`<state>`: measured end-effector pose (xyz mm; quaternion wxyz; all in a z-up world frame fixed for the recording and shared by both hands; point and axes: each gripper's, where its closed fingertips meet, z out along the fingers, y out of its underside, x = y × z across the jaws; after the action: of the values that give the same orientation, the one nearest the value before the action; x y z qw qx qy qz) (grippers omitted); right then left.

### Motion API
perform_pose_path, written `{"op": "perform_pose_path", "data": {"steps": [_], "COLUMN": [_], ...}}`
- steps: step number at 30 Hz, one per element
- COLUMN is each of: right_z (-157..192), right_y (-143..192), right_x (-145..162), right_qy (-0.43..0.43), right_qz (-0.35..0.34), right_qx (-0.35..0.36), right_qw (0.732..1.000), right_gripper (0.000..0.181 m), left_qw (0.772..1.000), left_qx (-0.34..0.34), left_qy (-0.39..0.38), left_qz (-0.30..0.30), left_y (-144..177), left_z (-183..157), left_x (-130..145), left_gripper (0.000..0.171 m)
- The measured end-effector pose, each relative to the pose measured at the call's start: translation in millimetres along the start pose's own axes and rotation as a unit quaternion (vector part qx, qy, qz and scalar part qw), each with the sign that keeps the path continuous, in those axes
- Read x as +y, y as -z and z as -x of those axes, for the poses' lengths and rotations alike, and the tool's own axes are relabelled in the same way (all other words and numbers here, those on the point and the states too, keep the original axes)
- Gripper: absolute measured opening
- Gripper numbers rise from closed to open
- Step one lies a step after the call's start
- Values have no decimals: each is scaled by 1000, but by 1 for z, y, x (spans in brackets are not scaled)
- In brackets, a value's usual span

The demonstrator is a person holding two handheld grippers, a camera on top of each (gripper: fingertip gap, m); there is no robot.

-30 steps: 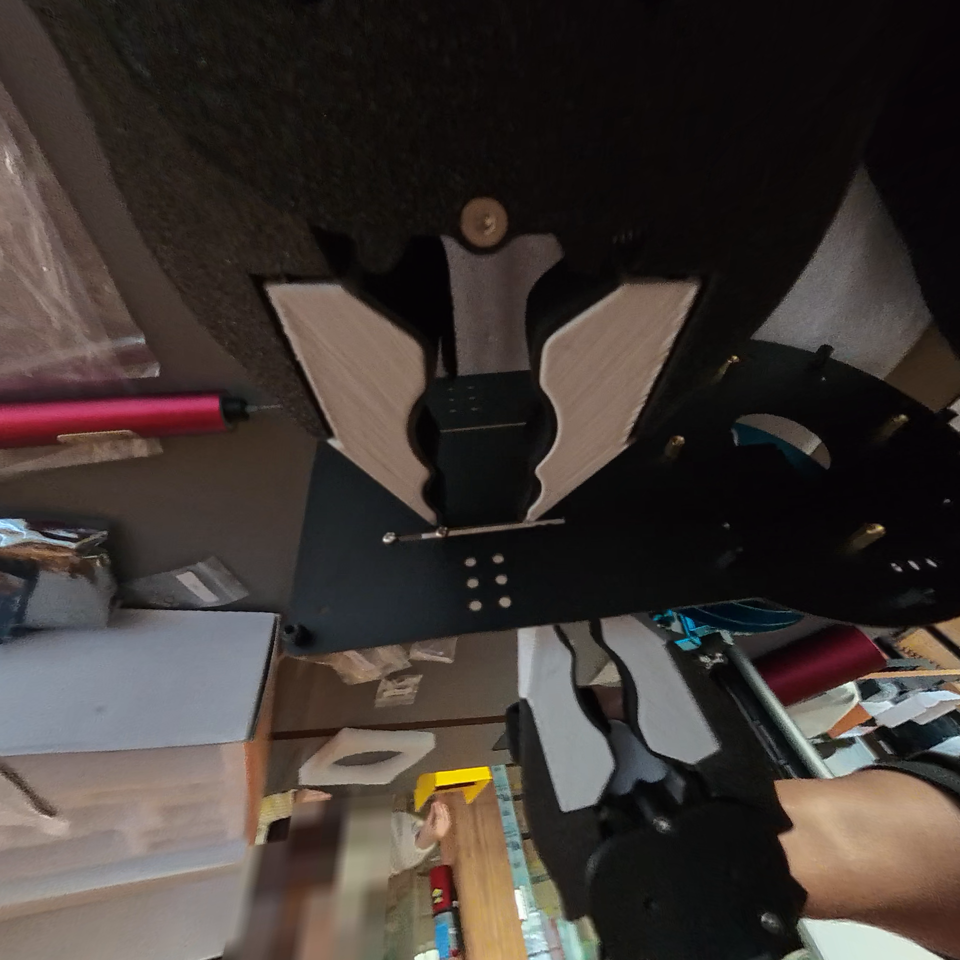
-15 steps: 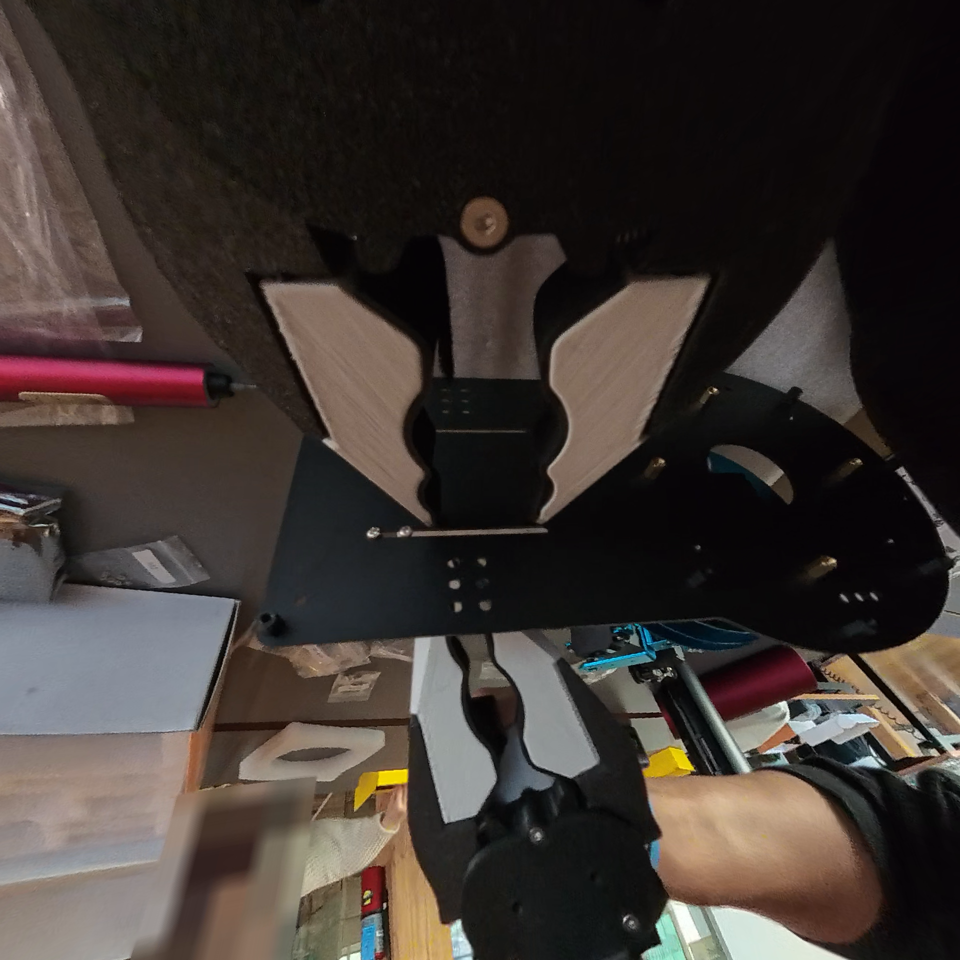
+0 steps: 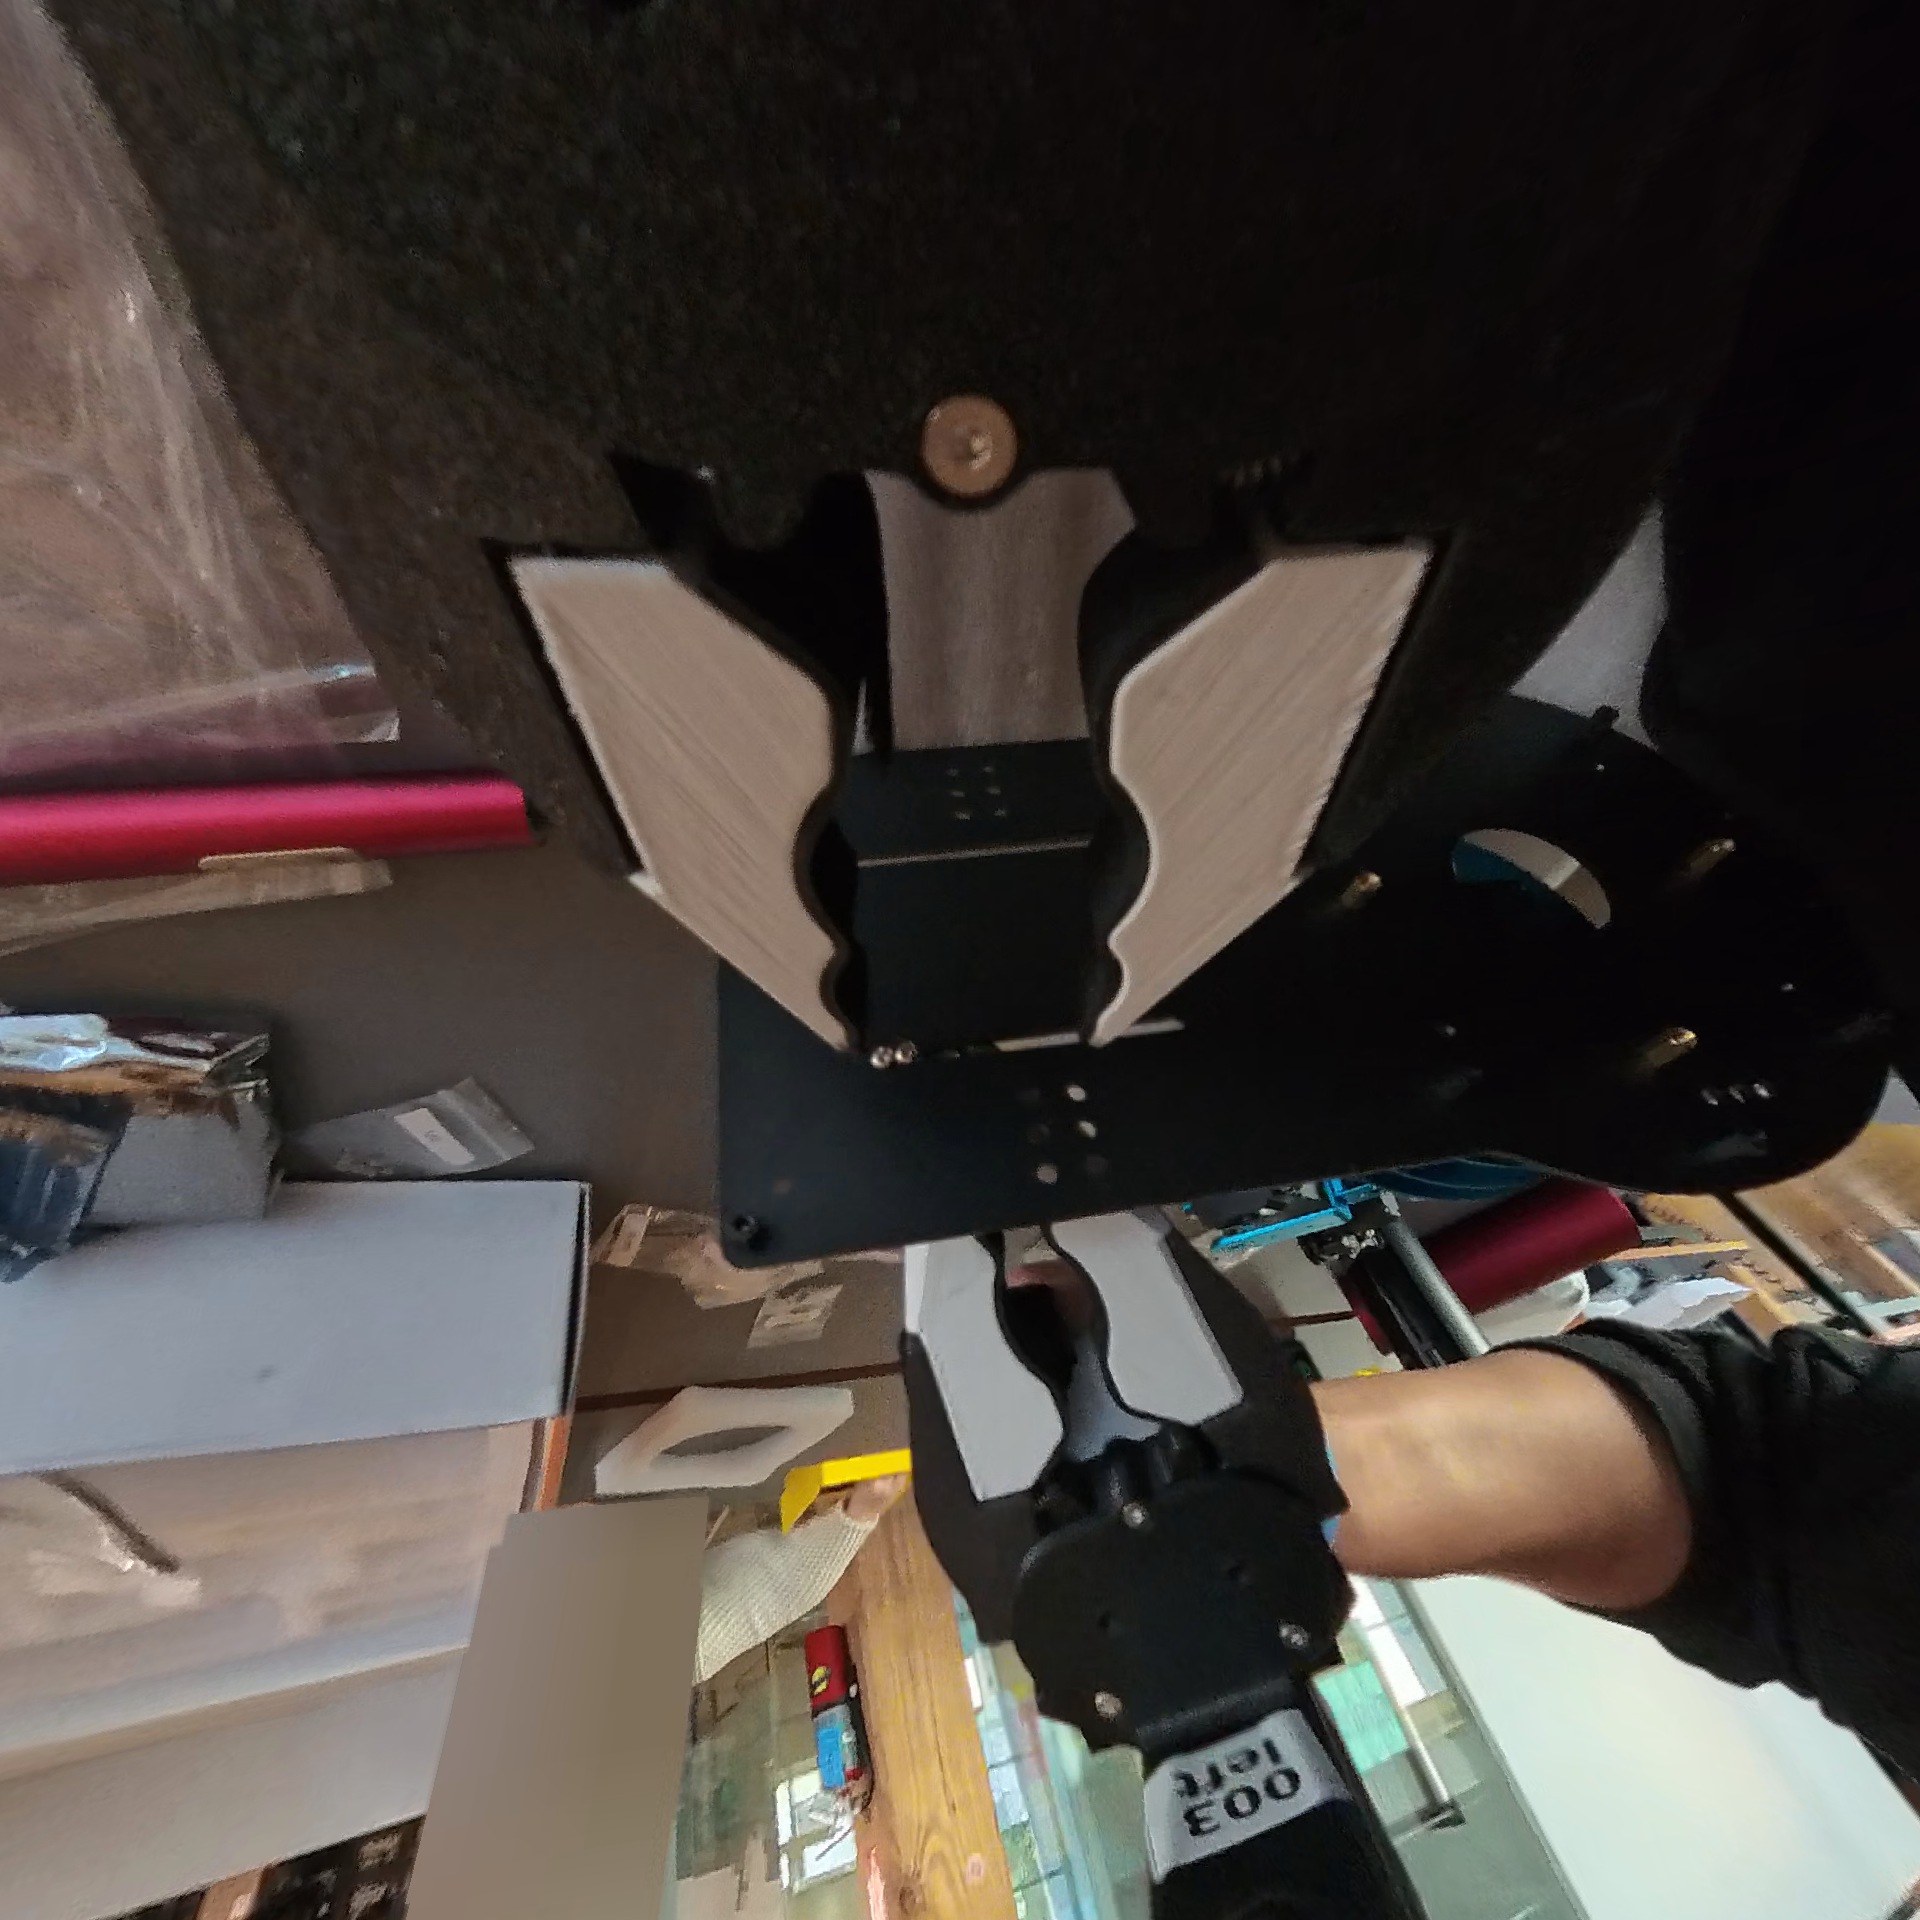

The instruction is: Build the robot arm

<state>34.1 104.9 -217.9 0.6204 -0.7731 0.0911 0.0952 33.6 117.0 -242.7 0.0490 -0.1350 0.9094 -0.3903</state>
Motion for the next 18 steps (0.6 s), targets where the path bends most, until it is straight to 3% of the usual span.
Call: {"op": "perform_pose_path", "data": {"steps": [4,10,18], "right_z": [0,4,9], "right_y": [-4,-13,-11], "right_x": [11,6,11], "right_qy": [35,55,53], "right_qz": [46,39,51], "right_qx": [-17,-31,-36], "right_qw": [998,997,997], "right_gripper": [42,32,36], "left_qw": [1000,999,999], "left_qx": [2,-1,-1], "left_qy": [11,34,35], "left_qz": [-1,-14,-12], "left_y": [0,1,0], "left_z": [-1,0,-1], "left_x": [4,6,10], "left_gripper": [5,4,5]}}
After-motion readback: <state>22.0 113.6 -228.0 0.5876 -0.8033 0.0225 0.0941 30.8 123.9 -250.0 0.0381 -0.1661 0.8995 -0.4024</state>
